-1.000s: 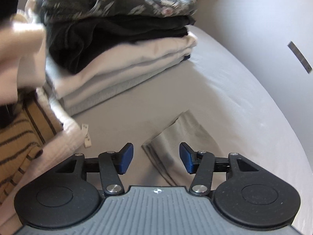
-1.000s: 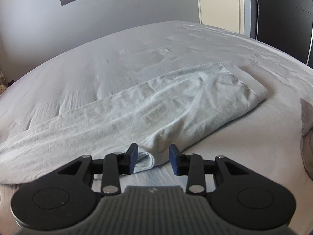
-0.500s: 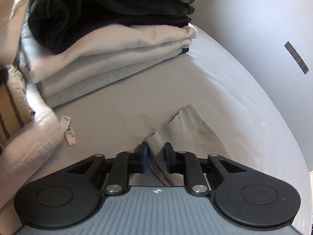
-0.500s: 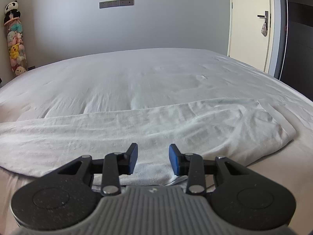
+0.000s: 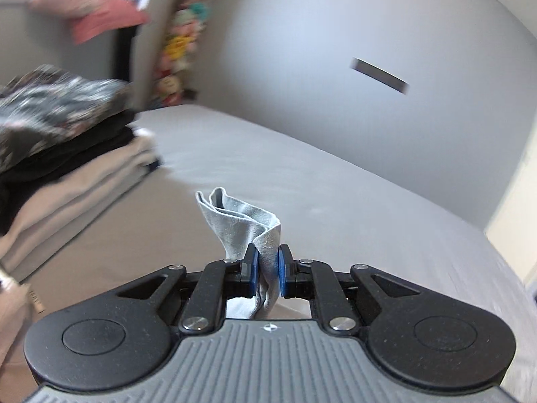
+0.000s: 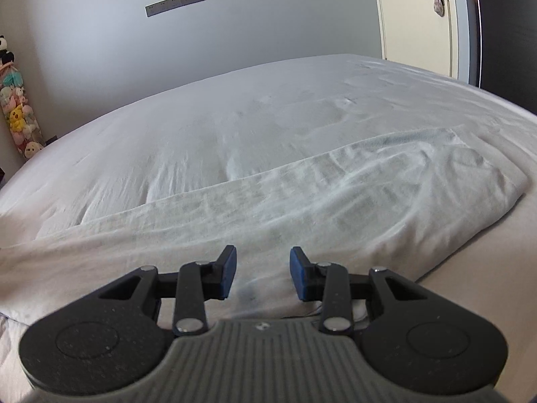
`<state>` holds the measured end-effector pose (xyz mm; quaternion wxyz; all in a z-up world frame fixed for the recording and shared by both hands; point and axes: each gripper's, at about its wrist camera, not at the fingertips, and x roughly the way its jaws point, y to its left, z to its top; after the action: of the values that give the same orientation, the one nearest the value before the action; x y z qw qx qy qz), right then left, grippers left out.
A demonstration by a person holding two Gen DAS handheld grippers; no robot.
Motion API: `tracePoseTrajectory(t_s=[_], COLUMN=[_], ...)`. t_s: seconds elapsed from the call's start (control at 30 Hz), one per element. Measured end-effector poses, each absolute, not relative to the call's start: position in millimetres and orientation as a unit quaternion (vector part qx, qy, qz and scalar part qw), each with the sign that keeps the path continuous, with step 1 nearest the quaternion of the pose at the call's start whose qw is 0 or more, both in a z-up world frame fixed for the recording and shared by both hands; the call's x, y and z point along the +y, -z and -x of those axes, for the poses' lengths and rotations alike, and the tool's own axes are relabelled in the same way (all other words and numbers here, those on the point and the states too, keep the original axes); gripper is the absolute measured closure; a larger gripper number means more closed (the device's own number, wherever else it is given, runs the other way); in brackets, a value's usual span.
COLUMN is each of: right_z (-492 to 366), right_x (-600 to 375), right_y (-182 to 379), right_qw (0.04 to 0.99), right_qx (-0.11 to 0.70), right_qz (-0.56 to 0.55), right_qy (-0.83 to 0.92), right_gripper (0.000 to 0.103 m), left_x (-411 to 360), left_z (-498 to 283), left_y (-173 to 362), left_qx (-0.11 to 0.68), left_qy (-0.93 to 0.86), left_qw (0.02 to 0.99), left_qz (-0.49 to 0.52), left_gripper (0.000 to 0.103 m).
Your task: Fold clothes
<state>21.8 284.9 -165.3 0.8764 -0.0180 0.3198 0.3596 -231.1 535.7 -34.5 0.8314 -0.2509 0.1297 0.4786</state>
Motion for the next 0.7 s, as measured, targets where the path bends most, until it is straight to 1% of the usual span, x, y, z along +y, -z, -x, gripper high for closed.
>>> tracePoseTrajectory(t_s=[0.13, 0.37, 0.6, 0.7], right_z=[-21.1, -22.7, -31.0, -31.1], right_x=[288.0, 292.3, 296.1, 301.2], right_y=[164.9, 170.0, 177.6, 180.6], right_qw=[0.865, 0.834, 0.784, 0.758], right_qx=[0.328, 0.362, 0.412, 0.429], right_qz=[-0.003, -0.031, -0.08, -0.096], right_qy=[-0.38, -0.415, -0.458, -0.482], right_gripper=[0.064, 0.064, 0.064, 0.064], left_x=[496.1, 435.4, 392.6, 387.7], left_z=[184.2, 120.3, 97.1, 95.9], left_y=[37.7, 80.6, 118.1, 126.8], left_qx=[0.176, 0.271, 0.345, 0.366], left_qy=[-0.433, -0.343, -0.27, -0.245], left_qw=[0.867, 0.897, 0.899, 0.898], left_qz=[0.174, 0.06, 0.003, 0.004], left_gripper=[0.09, 0.09, 0.088, 0.086])
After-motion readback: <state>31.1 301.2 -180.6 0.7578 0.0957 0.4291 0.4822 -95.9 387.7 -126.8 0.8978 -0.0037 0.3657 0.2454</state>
